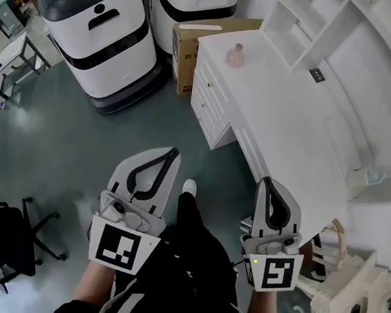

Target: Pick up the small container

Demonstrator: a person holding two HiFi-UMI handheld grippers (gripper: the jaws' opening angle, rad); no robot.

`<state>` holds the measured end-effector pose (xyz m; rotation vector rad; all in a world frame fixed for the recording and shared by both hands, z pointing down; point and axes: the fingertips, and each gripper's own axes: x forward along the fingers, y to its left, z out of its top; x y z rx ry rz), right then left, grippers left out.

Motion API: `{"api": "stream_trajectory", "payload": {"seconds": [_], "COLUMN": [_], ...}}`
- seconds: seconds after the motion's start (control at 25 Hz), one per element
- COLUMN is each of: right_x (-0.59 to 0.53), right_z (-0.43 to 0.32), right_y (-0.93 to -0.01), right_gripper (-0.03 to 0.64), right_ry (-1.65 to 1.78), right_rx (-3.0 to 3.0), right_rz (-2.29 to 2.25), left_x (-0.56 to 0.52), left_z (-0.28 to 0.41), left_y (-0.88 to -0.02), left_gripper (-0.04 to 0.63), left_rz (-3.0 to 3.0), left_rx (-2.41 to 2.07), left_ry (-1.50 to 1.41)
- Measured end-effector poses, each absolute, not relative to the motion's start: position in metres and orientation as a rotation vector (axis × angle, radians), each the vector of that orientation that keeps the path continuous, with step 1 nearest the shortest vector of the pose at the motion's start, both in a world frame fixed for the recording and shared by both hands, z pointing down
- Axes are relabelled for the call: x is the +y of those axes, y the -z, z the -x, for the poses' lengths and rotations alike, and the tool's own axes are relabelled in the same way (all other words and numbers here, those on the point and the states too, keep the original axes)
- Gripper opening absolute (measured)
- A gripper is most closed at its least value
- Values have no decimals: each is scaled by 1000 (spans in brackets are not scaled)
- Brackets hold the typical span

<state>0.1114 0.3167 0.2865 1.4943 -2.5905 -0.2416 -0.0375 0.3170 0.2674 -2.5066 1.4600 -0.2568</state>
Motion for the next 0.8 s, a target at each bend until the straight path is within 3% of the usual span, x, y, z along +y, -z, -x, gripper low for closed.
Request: {"api": "stream_trajectory", "payload": {"seconds": [0.8], "right_x": [121], "right_z": [-63], "right_y": [-267], "right_gripper": [2], "right_ry": [295], "right_rx": [-2768], "right_rz": [-1231], "left_x": [150], "left_z": [73], "left_y": [-252], "left_gripper": [2], "left_rz": [2387], "left_rx": [1686], "left_ry": [294]}}
